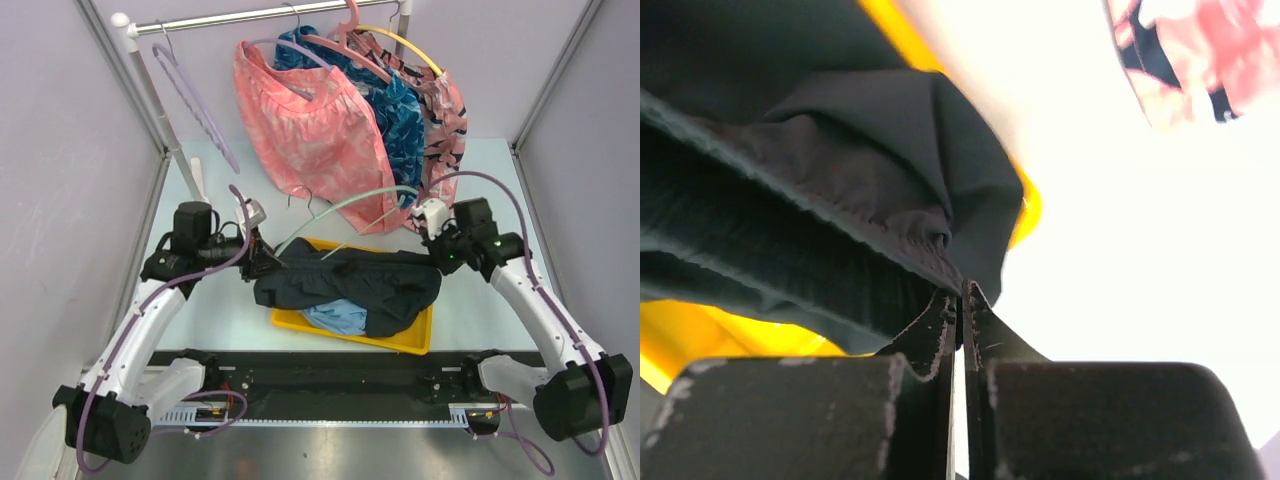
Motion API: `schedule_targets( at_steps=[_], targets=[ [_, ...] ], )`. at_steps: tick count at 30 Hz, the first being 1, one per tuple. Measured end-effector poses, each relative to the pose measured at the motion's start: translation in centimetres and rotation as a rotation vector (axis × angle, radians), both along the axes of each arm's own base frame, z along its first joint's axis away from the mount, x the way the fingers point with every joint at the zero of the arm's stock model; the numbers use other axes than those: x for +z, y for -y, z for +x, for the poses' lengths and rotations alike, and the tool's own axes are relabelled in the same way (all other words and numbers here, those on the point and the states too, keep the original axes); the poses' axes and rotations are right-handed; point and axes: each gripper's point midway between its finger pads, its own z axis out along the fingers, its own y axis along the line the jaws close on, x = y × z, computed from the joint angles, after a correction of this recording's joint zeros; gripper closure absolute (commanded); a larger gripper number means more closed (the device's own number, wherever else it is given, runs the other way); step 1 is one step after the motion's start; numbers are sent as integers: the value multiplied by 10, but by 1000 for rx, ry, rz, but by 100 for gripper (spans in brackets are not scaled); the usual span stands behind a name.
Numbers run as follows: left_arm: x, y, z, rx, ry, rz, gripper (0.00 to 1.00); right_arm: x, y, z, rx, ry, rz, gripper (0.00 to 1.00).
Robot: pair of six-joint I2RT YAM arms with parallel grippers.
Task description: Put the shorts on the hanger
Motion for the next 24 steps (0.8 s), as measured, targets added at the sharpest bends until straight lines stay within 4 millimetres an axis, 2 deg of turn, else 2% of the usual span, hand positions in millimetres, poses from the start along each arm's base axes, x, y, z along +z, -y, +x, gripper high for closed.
schedule_targets(
  at_steps=[6, 13, 19, 24],
  targets=[
    [-8, -7, -20, -130, 124, 70, 100, -6, 31, 10, -125, -63, 113, 100],
    [-8, -13, -24, -281, 233, 167, 100, -2, 27, 14, -128, -80, 187, 100],
    [-23, -5, -29, -404, 279, 279, 100, 10, 25, 22, -121, -49, 195, 100],
    [-28, -2, -20, -388, 268, 327, 100, 19, 27, 21, -102, -24, 181, 100]
  ],
)
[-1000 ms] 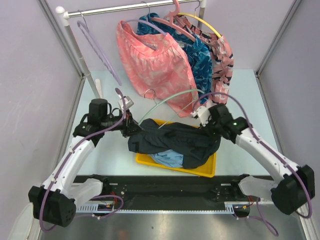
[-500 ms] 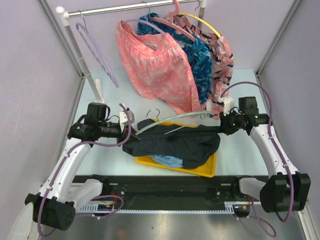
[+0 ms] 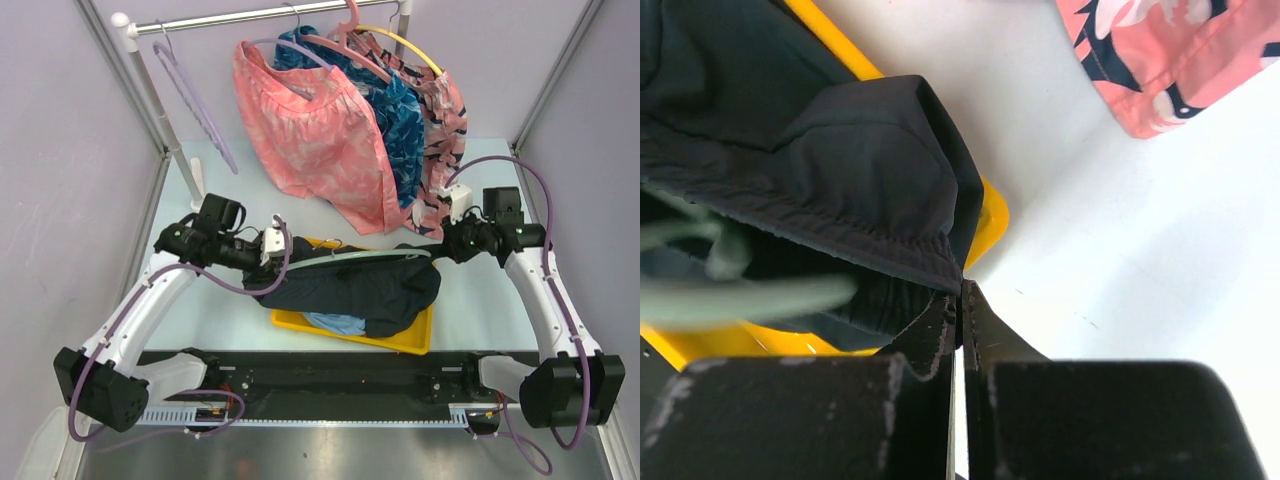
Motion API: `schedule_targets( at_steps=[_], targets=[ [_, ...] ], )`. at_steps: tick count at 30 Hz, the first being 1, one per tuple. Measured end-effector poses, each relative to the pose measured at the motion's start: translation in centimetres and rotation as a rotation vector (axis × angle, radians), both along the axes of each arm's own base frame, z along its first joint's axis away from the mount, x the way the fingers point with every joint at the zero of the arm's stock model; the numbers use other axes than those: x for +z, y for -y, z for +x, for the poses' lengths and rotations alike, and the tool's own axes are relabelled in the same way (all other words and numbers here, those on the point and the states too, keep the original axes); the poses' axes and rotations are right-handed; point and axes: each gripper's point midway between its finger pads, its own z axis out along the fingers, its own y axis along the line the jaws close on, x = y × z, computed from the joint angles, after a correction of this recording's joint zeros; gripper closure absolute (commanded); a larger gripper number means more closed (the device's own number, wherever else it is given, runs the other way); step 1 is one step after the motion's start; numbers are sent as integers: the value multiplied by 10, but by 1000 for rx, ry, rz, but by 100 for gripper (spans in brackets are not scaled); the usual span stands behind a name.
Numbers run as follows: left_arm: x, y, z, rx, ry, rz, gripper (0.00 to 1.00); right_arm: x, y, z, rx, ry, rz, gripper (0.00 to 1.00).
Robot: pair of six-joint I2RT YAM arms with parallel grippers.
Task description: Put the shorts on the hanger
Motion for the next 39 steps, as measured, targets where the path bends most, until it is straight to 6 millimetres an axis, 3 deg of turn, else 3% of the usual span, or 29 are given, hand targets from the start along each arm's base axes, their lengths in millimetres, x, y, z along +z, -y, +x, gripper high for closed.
schedule_targets(
  at_steps=[8, 14, 18, 23, 32, 39],
  targets=[
    [3, 4, 8, 46, -26, -14, 100, 13, 6, -8, 28, 50, -48, 100],
    [-9, 5, 10, 36, -62, 51, 100, 22, 2, -7, 76, 81, -83, 100],
    [-17, 8, 9, 22, -68, 111, 100, 36, -11, -7, 137, 136, -119, 100],
    [-11, 14, 3, -2, -48, 147, 100, 46, -34, -14, 236, 194, -183, 100],
    [-11, 14, -26, -88, -50, 217, 100, 58, -78, -28, 423, 263, -265, 100],
    [0, 7, -40, -87, -31, 217, 100, 96, -110, -46, 542, 347, -251, 100]
  ],
)
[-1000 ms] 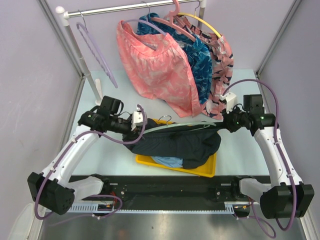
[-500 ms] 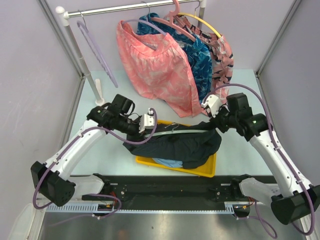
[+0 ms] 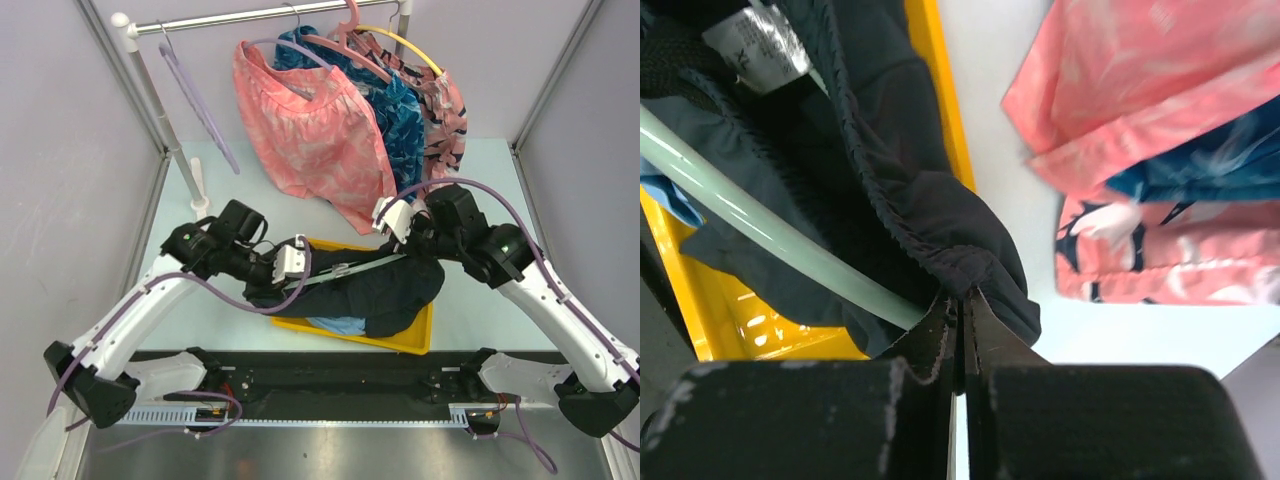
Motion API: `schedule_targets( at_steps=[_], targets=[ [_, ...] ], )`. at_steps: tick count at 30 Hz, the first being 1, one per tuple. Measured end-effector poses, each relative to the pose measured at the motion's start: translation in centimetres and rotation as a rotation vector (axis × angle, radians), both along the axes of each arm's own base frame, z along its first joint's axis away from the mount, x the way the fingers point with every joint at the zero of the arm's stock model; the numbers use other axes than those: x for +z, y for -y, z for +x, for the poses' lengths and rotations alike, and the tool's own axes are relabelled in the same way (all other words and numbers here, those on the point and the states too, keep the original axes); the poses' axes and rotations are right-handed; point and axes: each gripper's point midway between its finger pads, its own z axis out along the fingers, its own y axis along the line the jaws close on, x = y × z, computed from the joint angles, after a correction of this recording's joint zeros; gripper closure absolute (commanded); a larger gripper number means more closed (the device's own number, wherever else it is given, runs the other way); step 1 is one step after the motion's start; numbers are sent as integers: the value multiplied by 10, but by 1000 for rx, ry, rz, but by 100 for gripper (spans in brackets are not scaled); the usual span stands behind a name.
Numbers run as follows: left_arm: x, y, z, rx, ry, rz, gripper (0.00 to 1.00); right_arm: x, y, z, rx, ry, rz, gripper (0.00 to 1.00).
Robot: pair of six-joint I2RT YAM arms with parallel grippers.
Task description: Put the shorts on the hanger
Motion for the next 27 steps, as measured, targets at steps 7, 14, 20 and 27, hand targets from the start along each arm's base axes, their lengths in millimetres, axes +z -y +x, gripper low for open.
schedule_targets(
  at_steps=[7, 14, 20, 27],
  targets=[
    [24, -9, 3, 96, 41, -86, 100, 16, -8, -4, 42, 8, 49, 33],
    [28, -7, 18, 146, 46, -123, 100, 43, 14, 17, -67, -6, 183, 20],
    [22, 2, 25, 140, 6, -135, 100, 82, 16, 9, -16, 10, 340, 21],
    [20, 7, 29, 133, -17, -139, 99, 75, -34, -21, 211, -51, 385, 19]
  ],
)
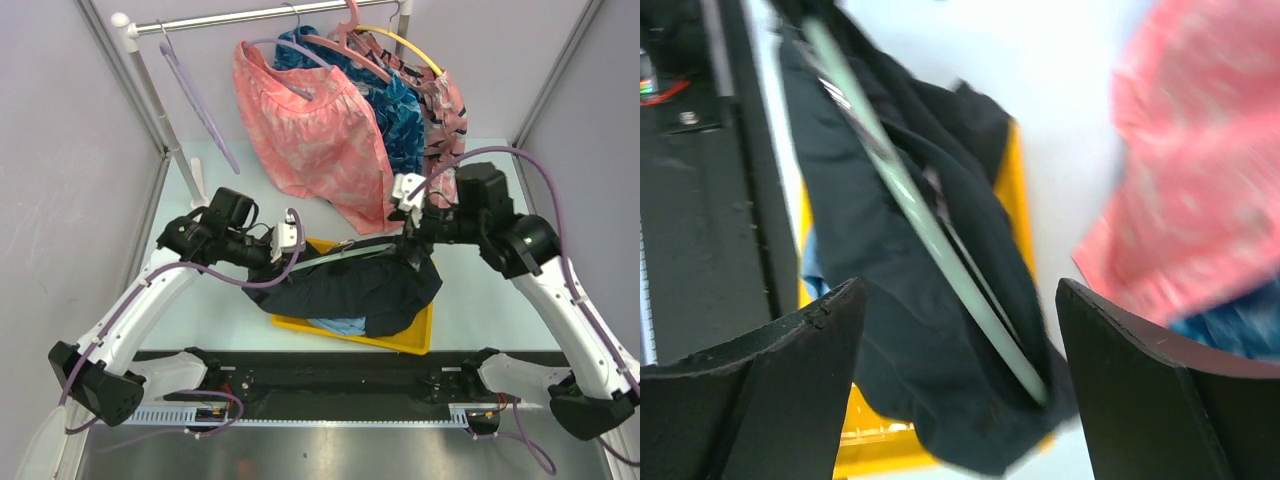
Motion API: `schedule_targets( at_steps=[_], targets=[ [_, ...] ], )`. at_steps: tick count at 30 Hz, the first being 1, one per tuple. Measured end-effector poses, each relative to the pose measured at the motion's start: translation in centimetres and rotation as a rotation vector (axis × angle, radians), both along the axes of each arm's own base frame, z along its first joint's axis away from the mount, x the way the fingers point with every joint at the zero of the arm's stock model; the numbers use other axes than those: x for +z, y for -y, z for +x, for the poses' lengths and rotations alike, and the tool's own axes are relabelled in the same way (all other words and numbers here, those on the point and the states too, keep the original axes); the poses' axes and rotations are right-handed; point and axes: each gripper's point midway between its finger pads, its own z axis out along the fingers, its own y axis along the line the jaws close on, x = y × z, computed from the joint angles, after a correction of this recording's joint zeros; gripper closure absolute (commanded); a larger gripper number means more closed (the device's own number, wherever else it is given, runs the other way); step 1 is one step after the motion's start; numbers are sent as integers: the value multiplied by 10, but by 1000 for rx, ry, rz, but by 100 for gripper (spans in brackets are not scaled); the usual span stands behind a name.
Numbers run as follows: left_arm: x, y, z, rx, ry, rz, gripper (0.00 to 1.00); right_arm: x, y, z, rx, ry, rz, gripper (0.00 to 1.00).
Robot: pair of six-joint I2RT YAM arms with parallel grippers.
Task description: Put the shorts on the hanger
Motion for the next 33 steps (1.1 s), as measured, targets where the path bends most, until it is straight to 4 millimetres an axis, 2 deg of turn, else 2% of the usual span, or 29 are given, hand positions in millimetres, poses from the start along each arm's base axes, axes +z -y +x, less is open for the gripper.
schedule_targets(
  at_steps=[4, 8, 12, 14, 15, 18, 22, 26, 29, 33],
  targets=[
    [4, 2, 2, 5, 5, -10, 99, -12, -33, -8, 109, -14, -14, 22],
    [8, 2, 2, 13, 17, -25, 99, -22, -50, -6, 152, -21, -24, 27],
    [15, 4, 4, 21, 41, -45, 99, -29, -66, 0, 179, -9, -32, 50],
    [18, 4, 4, 27, 49, -56, 99, -33, -74, 0, 198, -4, -37, 58],
    [20, 4, 4, 32, 54, -62, 98, -34, -78, -2, 209, 1, -41, 72],
    [25, 3, 3, 47, 69, -71, 97, -36, -84, -5, 229, 26, -53, 100],
    [40, -2, 12, 91, 151, -97, 89, -36, -85, -13, 253, 22, -60, 100],
    [55, -3, 16, 120, 223, -131, 79, -23, -84, -13, 238, 53, -23, 100],
    [65, -2, 21, 135, 273, -149, 76, -16, -79, -13, 214, 46, 0, 100],
    [74, -1, 32, 162, 327, -171, 61, -12, -70, -9, 174, 11, 23, 100]
  ],
)
